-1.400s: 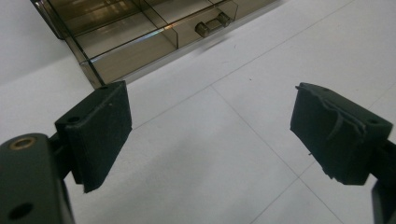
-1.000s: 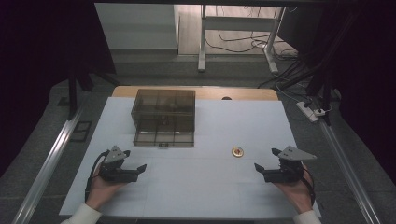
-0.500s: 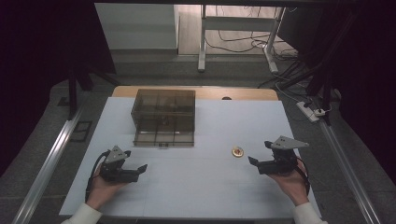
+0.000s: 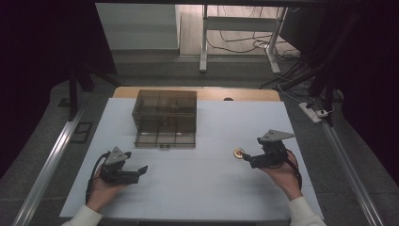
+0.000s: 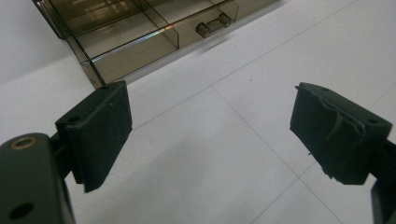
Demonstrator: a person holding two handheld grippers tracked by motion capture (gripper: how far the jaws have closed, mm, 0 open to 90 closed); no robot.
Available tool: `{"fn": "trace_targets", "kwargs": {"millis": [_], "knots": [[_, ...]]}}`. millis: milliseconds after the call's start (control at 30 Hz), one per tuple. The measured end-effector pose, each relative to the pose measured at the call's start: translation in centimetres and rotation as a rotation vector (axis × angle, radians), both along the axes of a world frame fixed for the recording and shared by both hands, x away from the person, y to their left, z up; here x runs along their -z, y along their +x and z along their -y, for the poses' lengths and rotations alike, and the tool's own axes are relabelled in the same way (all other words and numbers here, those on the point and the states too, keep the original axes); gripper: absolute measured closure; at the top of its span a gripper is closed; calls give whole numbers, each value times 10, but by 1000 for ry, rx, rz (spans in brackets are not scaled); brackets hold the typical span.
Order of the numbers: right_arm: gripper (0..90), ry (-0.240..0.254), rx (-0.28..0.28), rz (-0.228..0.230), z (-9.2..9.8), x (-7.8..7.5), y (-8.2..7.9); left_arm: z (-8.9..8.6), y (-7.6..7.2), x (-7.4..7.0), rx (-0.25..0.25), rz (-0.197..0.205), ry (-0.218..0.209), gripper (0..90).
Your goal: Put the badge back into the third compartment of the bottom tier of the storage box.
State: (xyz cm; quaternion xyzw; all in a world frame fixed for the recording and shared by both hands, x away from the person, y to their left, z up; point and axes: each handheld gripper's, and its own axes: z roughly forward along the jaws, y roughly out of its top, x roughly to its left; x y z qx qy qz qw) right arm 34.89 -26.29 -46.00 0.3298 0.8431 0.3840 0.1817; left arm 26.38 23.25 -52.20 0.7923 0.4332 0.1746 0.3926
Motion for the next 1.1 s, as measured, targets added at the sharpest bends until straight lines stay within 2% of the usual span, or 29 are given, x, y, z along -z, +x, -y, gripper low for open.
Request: {"fn": "trace_targets", "kwargs": {"millis": [100,267,567,1100], "knots": [[103,4,0,-9,-2,2,2,1,1,1,2,-3,2,128],[104,-22,-2,-27,-8,5,9,2,0,1,6,-5,5,127],[105,-40,-5,-51,-16,7,20,2,1,1,6,-7,8,127],[123,-83,-14,-135,-31,19,38,1,0,0,2,-6,6,126]]}}
